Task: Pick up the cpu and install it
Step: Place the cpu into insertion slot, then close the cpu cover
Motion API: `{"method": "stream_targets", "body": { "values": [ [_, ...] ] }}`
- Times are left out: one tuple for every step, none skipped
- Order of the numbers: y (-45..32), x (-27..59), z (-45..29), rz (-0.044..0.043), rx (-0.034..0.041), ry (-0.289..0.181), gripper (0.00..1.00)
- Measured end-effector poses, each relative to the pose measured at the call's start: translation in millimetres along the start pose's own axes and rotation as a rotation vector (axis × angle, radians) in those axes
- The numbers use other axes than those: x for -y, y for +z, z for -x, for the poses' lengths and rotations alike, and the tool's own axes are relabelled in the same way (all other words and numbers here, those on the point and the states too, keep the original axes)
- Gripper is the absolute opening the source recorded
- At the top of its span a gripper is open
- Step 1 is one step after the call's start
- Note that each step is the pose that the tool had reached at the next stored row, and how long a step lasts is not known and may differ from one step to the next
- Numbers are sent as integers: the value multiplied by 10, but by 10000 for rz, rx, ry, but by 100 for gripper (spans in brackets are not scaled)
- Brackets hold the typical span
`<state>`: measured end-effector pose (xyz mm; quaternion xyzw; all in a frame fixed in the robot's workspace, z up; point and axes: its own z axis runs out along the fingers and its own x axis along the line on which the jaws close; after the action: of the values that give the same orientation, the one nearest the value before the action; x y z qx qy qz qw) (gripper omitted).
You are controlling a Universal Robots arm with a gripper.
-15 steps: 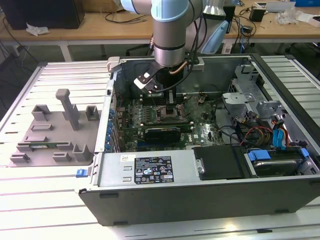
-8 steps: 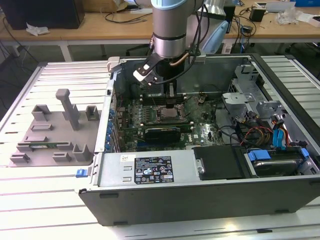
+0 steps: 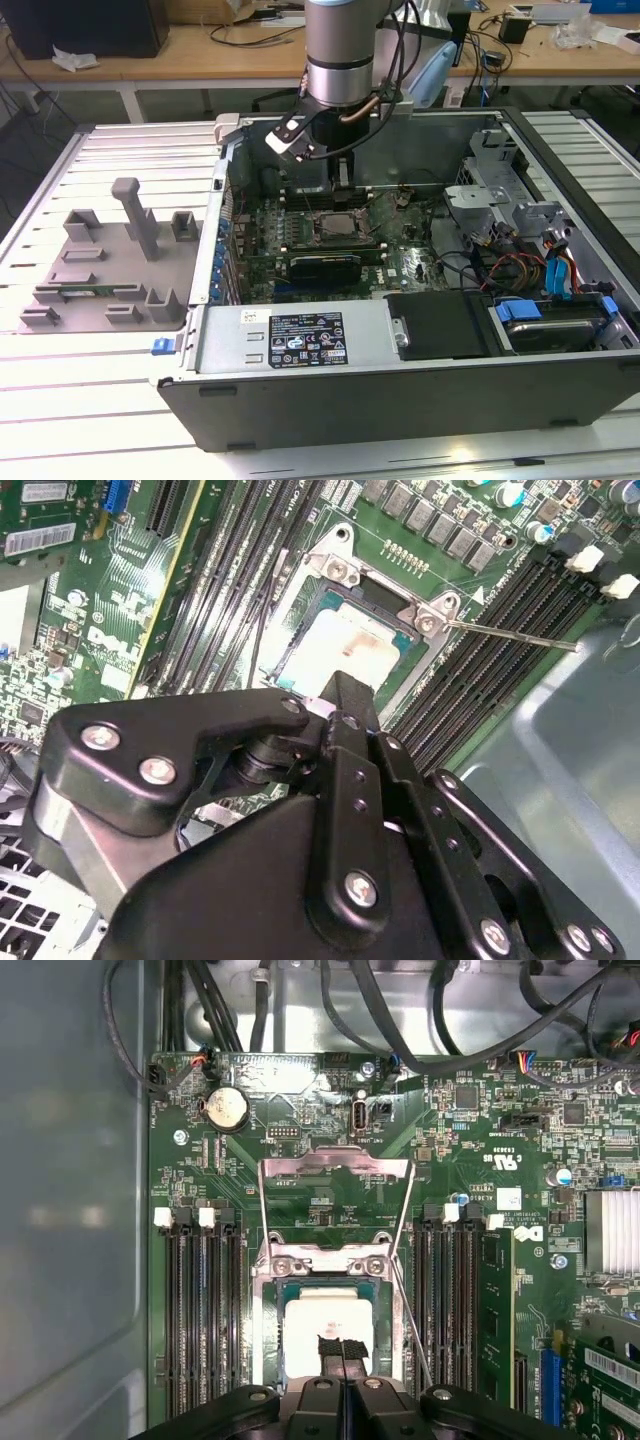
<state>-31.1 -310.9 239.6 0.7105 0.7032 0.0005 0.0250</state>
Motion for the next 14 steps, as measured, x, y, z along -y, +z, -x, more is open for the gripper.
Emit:
{"method": "stream_targets", "body": {
  "values": [
    [0, 0, 0, -1, 1, 0, 11],
    [-1, 0, 0, -1, 2, 0, 11],
    [-1, 0, 0, -1, 2, 0, 11],
    [-1, 0, 0, 0, 2, 0, 11],
    [-1, 0, 0, -1, 2, 0, 11],
    [-1, 0, 0, -1, 2, 0, 11],
    [-1, 0, 0, -1, 2, 0, 11],
    [-1, 0, 0, -1, 2, 0, 11],
    [-1, 0, 0, -1, 3, 0, 11],
    [-1, 0, 0, -1, 3, 0, 11],
    [-1, 0, 0, -2, 3, 0, 11],
    [-1, 0, 0, -1, 3, 0, 11],
    [0, 0, 0, -1, 3, 0, 11],
    [-1, 0, 0, -1, 5, 0, 11]
  ]
}}
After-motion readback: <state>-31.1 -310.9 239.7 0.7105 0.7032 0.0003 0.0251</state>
